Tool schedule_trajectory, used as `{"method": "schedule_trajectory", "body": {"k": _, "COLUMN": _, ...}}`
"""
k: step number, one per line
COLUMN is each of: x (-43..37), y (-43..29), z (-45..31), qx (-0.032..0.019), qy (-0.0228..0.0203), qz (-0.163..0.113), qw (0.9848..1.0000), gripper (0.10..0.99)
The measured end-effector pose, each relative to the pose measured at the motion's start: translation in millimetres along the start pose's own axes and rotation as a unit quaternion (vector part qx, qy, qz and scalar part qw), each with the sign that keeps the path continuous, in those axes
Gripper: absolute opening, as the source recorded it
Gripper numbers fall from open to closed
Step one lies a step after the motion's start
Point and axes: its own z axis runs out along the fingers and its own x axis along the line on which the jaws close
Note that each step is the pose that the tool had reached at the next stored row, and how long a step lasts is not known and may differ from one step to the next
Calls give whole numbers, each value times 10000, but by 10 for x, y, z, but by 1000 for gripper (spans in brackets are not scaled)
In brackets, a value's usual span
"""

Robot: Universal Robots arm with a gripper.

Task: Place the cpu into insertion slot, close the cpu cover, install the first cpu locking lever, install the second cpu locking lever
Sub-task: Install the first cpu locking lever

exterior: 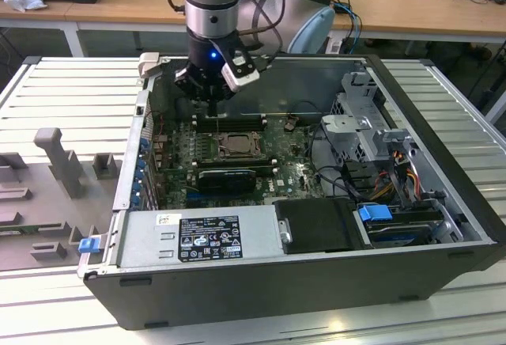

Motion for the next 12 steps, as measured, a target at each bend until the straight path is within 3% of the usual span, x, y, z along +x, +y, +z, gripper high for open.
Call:
{"method": "schedule_trajectory", "body": {"k": 3, "x": -210, "y": -12, "z": 20, "qx": 0, "qy": 0, "qz": 2, "qw": 10000, "gripper": 106}}
{"method": "schedule_trajectory", "body": {"k": 6, "x": -317, "y": -18, "z": 26, "qx": -13, "qy": -2, "qz": 9, "qw": 10000, "gripper": 106}}
{"method": "schedule_trajectory", "body": {"k": 8, "x": -331, "y": -19, "z": 27, "qx": -53, "qy": -4, "qz": 14, "qw": 10000, "gripper": 106}}
{"method": "schedule_trajectory", "body": {"k": 10, "x": -331, "y": -24, "z": 31, "qx": -158, "qy": -10, "qz": 14, "qw": 9999, "gripper": 106}}
{"method": "schedule_trajectory", "body": {"k": 12, "x": -331, "y": -27, "z": 60, "qx": -160, "qy": -21, "qz": 54, "qw": 9999, "gripper": 106}}
